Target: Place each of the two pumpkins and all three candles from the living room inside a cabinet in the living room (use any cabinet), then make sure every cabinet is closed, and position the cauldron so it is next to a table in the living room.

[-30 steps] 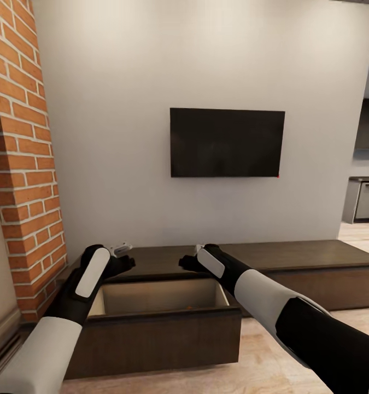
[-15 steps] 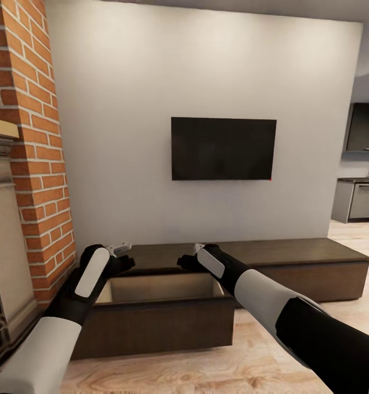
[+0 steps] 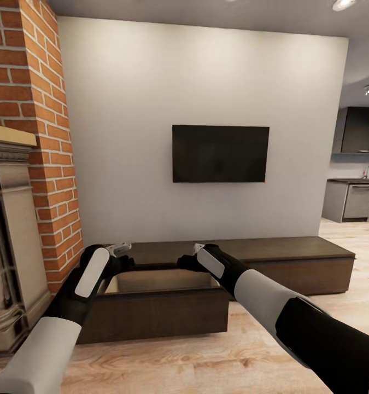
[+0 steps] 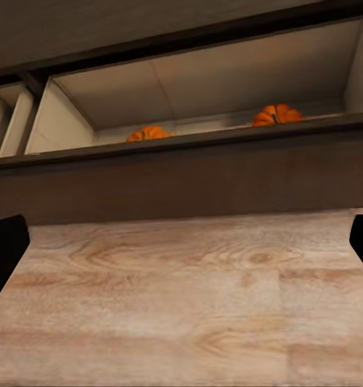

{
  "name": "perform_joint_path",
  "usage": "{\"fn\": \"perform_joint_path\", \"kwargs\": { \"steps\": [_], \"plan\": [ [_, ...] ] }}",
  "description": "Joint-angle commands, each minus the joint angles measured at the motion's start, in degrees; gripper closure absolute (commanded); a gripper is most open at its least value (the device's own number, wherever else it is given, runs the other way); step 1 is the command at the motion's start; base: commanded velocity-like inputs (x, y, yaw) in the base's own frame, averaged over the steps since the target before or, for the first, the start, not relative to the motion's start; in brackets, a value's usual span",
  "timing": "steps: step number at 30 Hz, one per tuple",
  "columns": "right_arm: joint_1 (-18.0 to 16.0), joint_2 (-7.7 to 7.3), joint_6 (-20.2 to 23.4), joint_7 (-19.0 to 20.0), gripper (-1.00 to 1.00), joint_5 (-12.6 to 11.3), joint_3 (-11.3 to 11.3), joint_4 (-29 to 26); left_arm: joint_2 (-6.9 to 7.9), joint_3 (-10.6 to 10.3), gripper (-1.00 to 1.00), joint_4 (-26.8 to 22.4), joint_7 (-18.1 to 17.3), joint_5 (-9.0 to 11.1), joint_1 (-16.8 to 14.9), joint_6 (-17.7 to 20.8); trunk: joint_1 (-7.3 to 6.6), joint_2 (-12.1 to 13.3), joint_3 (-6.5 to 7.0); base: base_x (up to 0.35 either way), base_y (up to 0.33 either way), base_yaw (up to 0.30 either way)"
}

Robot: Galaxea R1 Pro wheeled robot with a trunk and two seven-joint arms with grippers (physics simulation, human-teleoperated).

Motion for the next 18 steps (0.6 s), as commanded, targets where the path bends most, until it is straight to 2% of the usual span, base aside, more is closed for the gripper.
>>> {"fn": "perform_joint_path", "kwargs": {
  "steps": [1, 14, 18],
  "plan": [
    [-0.07, -0.03, 0.04, -0.44, -1.0, -0.54, 0.38, -0.09, 0.03, -0.15, -1.0, -0.05, 0.59, 0.55, -0.05, 0.06, -0.27, 0.38, 0.11, -0.338, 0.0, 0.0],
    [-0.07, -0.03, 0.06, -0.38, -1.0, -0.54, 0.38, -0.09, 0.14, -0.14, -1.0, 0.02, 0.58, 0.55, -0.05, 0.06, -3.13, 5.59, 2.44, -0.338, 0.0, 0.0],
    [-0.07, -0.03, 0.04, -0.42, -1.0, -0.54, 0.38, -0.09, 0.08, -0.09, -1.0, -0.02, 0.58, 0.56, -0.07, 0.06, -3.13, 5.59, 2.44, -0.318, 0.0, 0.0]
  ]
}}
